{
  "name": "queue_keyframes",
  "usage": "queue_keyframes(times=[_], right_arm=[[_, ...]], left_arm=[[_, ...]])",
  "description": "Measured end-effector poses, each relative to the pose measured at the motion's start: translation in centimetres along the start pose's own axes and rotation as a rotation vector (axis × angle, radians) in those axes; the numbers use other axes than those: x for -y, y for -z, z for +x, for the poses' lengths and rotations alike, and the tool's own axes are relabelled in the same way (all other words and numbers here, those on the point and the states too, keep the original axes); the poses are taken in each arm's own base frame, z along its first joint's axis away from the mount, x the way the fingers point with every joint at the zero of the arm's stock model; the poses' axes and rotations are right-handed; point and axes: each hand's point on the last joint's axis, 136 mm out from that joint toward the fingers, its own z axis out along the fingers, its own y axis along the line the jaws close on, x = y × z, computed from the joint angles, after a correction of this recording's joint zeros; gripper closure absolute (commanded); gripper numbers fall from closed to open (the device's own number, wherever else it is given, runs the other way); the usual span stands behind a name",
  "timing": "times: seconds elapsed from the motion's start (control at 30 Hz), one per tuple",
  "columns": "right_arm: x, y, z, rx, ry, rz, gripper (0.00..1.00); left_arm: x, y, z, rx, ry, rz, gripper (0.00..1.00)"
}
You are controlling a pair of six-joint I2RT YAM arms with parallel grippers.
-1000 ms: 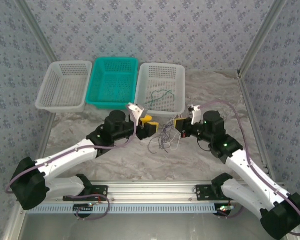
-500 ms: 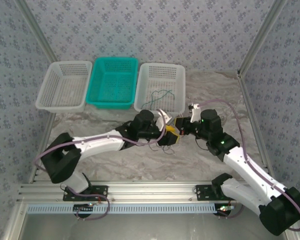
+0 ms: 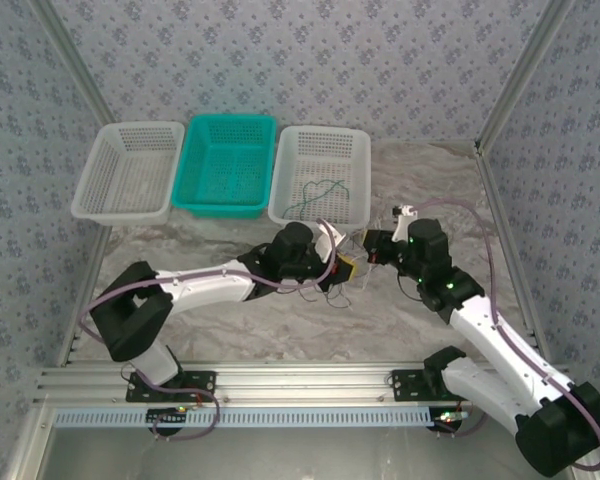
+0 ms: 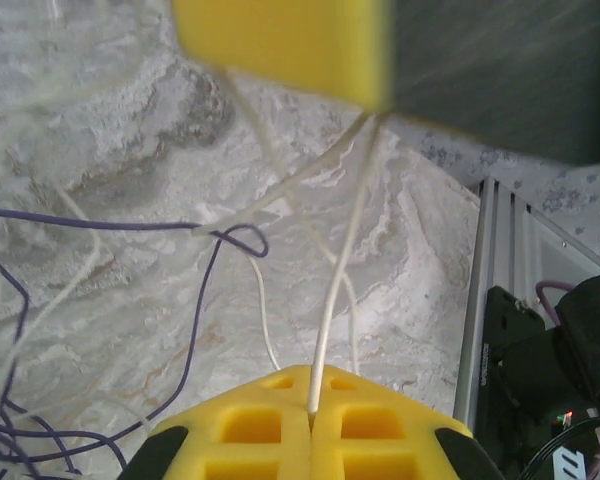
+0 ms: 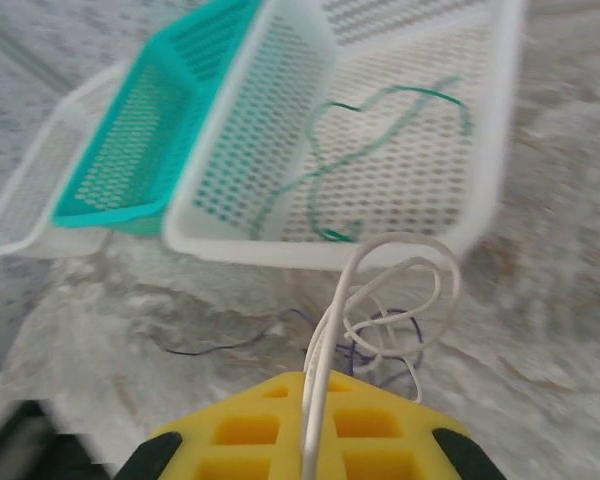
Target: Untangle the cables
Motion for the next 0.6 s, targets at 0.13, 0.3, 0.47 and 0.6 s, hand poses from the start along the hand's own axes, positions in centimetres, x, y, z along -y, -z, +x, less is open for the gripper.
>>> queue_keyframes(times=[0.13,0.3,0.47,0.6], right_arm=[[5.5,-0.3,2.1,-0.016,-0.104,0.163,0.81],[12.2,0.5,5.8,-0.046,-0.262,0.348,0.68],[13.7,1.1,7.2,-0.059,-0.328,0.369,0.5],[9.8,1.3,4.9,0.0,-0.254,0.179,0.38]], left_arm=[[0.9,2.0,-2.1,0.073,-0.018,0.0,1.0],[1.3,5.2,-4.7,0.174,-0.027,-0.021,1.0],[2.3,8.1,-7.5,0.269,-0.05,-0.032,1.0],[2.2,8.9,-7.9,0.286,-0.05,-0.064,1.0]])
